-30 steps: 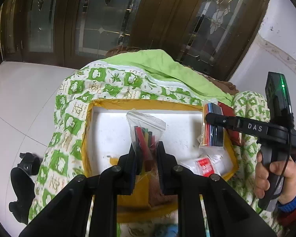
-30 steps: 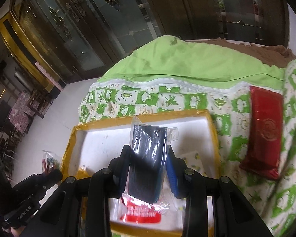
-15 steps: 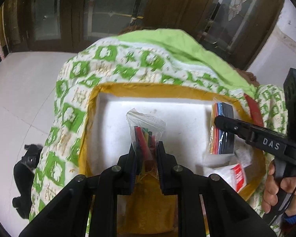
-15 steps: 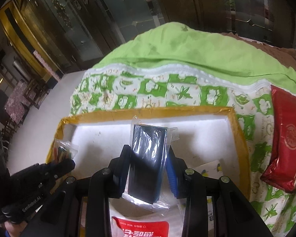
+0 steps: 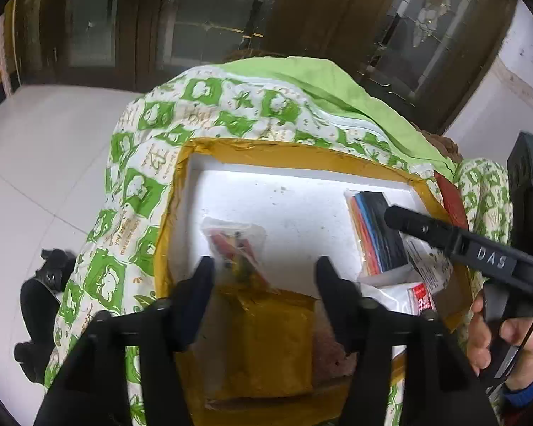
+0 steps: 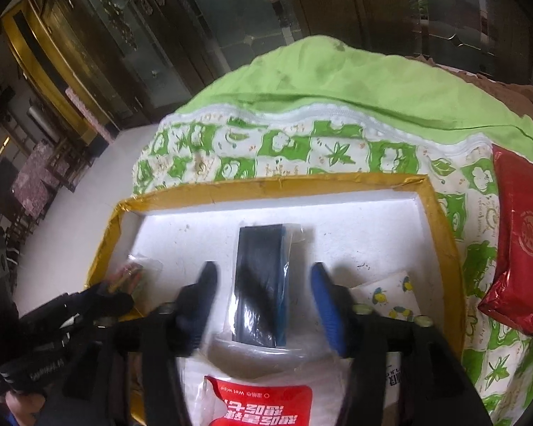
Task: Organize soft objects
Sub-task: 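Open both grippers to release the sticks bag and dark packet in the tray, then withdraw both tools from the tray back over the bed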
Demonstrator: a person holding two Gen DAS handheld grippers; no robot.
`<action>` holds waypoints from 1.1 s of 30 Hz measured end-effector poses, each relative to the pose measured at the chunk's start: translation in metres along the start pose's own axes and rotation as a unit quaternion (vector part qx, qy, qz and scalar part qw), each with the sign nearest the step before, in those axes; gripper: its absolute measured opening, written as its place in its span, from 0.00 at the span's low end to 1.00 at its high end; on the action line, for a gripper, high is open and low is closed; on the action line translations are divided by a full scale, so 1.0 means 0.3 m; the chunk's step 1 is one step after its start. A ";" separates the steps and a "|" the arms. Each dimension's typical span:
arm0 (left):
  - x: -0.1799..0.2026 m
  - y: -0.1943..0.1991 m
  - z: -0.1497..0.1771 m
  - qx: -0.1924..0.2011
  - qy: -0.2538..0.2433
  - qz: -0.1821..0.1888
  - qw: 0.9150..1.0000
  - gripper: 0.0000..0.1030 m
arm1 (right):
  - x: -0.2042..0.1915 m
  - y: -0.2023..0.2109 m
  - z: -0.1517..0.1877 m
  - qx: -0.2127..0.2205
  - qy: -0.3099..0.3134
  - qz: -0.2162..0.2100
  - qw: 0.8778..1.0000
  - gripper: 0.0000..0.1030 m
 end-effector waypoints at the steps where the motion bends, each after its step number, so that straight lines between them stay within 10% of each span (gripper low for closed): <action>1: 0.010 0.003 0.004 0.000 -0.007 -0.001 1.000 0.64 | -0.003 0.008 -0.004 0.003 0.000 0.000 1.000 0.63; 33: 0.168 0.416 0.237 0.075 0.011 0.030 0.997 0.88 | -0.024 0.420 0.264 0.003 -0.146 -0.105 0.984 0.75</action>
Point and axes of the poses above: each gripper's, at about its wrist camera, not at the fingertips, and y roughly against the way its jaws point, x to its right, z to its underside, the point moved 10 cm from there along -y, roughly the way its jaws point, and after that the axes turned 10 degrees about x, right-handed, at the moved point
